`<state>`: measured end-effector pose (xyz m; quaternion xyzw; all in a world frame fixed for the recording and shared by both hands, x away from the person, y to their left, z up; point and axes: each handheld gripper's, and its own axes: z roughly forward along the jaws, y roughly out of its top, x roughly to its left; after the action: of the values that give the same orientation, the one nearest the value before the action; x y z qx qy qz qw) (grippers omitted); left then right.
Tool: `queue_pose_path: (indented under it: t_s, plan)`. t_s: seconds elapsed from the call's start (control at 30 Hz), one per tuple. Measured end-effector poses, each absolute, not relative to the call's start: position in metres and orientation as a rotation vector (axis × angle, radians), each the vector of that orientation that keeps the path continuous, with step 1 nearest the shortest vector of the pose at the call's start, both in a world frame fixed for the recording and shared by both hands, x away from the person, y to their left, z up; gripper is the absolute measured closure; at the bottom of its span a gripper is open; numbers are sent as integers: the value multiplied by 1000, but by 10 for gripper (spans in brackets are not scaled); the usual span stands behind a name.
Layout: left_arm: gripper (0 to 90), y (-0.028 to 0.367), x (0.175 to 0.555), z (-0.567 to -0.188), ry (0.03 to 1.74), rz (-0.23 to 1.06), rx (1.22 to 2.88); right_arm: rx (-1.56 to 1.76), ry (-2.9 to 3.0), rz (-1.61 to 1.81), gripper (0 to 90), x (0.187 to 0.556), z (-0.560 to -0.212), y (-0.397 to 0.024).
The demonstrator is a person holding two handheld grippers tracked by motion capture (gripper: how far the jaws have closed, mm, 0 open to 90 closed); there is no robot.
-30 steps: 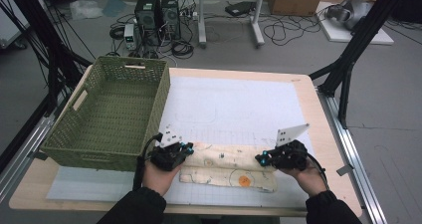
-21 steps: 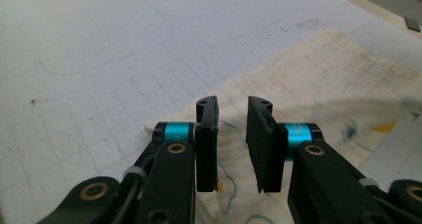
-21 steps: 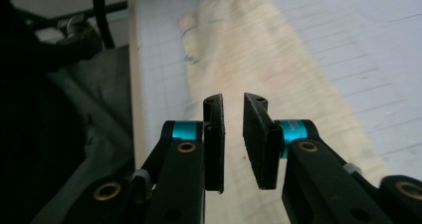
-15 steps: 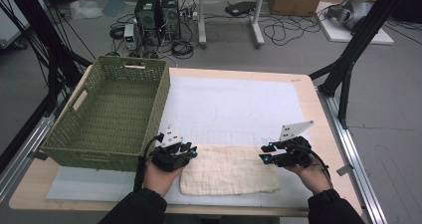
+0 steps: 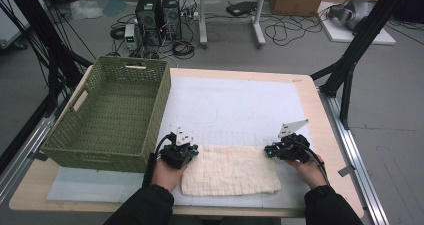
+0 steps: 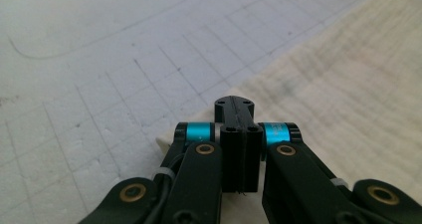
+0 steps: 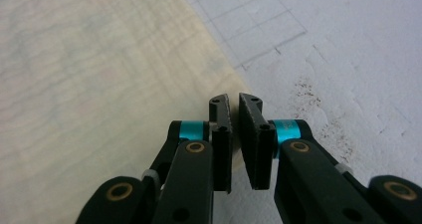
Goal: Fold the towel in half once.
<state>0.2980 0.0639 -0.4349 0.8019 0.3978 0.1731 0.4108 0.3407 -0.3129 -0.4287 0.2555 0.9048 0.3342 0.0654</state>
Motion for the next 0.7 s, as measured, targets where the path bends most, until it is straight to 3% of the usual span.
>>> queue_pose_path:
  t_s: [0.23, 0.47, 0.53, 0.57, 0.6, 0.7]
  plan:
    - [900, 66, 312, -426, 1075, 442, 1923, 753, 2699, 1019, 843, 341, -415, -314]
    - [900, 71, 331, -437, 1178, 469, 1915, 810, 2740, 959, 837, 352, -427, -315]
    - [898, 73, 330, -438, 1159, 445, 1901, 805, 2729, 973, 798, 352, -426, -315]
    - [894, 72, 328, -437, 1122, 431, 1900, 816, 2711, 993, 737, 352, -425, -317]
    - [833, 71, 327, -436, 1093, 416, 1912, 821, 2704, 1033, 686, 352, -424, -318]
    - [729, 65, 322, -436, 1026, 400, 1979, 745, 2694, 1068, 644, 346, -420, -317]
